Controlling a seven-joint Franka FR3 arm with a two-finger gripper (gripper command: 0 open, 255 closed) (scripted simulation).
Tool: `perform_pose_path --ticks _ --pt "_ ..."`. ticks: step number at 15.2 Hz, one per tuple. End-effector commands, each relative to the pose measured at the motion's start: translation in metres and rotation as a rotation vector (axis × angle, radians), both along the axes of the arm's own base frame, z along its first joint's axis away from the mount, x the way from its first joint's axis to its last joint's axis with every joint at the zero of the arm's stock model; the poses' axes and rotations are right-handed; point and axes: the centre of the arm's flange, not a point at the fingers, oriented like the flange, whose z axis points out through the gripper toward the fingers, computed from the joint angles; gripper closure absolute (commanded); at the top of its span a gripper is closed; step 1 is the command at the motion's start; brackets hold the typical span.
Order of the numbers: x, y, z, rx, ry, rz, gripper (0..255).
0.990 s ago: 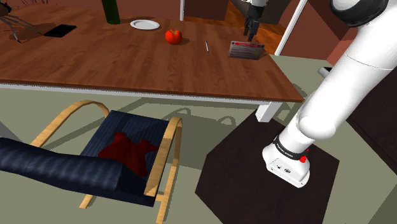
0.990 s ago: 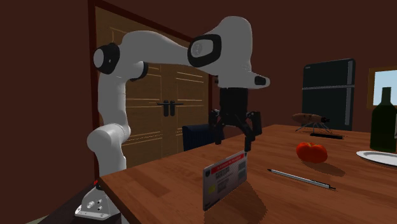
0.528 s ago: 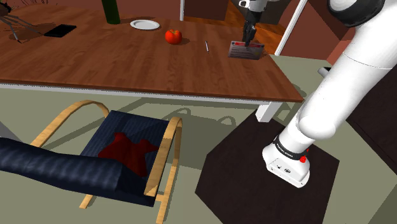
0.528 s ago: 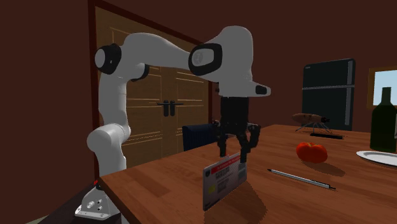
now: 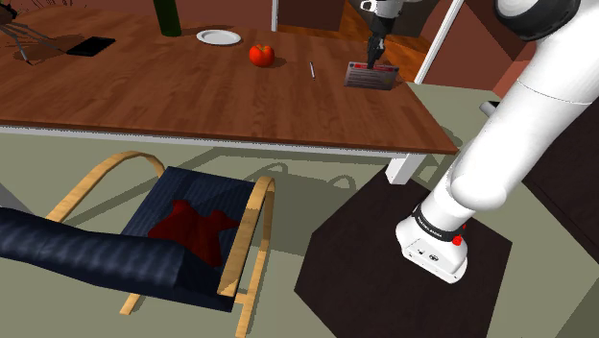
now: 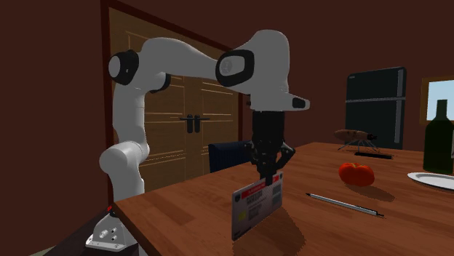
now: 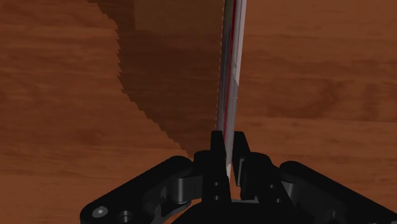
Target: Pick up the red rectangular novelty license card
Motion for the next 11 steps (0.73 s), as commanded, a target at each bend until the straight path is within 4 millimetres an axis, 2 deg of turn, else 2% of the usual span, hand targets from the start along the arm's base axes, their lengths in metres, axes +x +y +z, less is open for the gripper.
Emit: perform_pose_path --ticks 1,11 --pt "0.000 0.000 0.000 0.000 0.000 0.000 255" --pt "0.000 0.000 0.053 0.000 0.000 0.000 255"
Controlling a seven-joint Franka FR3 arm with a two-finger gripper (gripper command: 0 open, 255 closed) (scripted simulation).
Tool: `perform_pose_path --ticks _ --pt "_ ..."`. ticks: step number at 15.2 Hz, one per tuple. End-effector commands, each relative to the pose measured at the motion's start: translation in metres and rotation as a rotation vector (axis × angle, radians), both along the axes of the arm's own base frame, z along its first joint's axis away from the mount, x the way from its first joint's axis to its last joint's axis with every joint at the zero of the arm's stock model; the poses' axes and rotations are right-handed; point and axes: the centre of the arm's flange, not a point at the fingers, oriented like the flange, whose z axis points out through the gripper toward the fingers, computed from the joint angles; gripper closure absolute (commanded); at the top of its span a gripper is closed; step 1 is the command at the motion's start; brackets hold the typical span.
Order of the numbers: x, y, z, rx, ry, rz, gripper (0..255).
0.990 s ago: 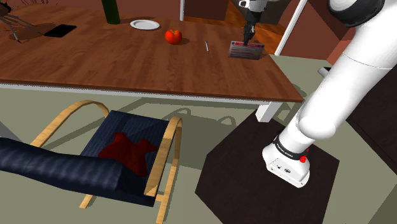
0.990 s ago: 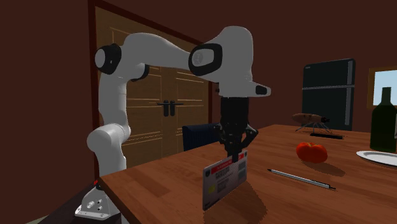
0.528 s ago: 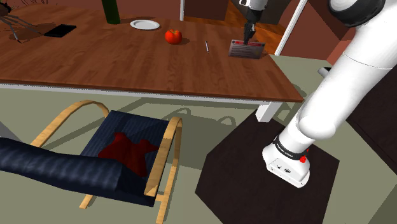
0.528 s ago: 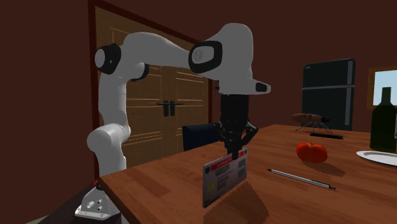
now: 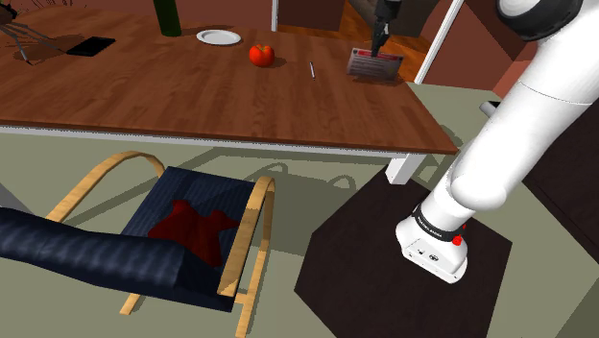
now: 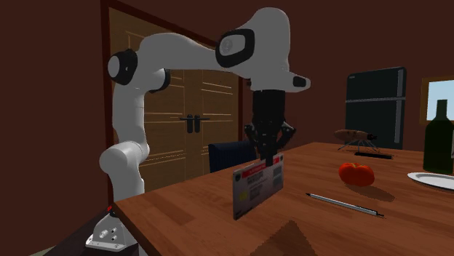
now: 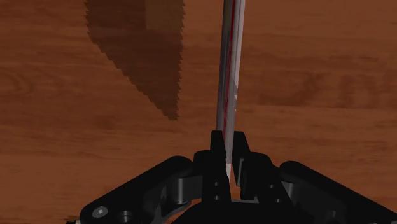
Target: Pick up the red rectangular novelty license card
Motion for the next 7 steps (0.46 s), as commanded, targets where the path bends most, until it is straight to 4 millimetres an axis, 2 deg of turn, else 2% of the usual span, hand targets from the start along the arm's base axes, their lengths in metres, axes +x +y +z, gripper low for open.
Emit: perform_pose_path --ticks 1,5,7 --pt "0.000 0.000 0.011 0.000 0.000 0.000 255" --pt "0.000 0.000 0.032 0.000 0.000 0.000 255" --pt "0.000 0.000 0.033 0.000 0.000 0.000 255"
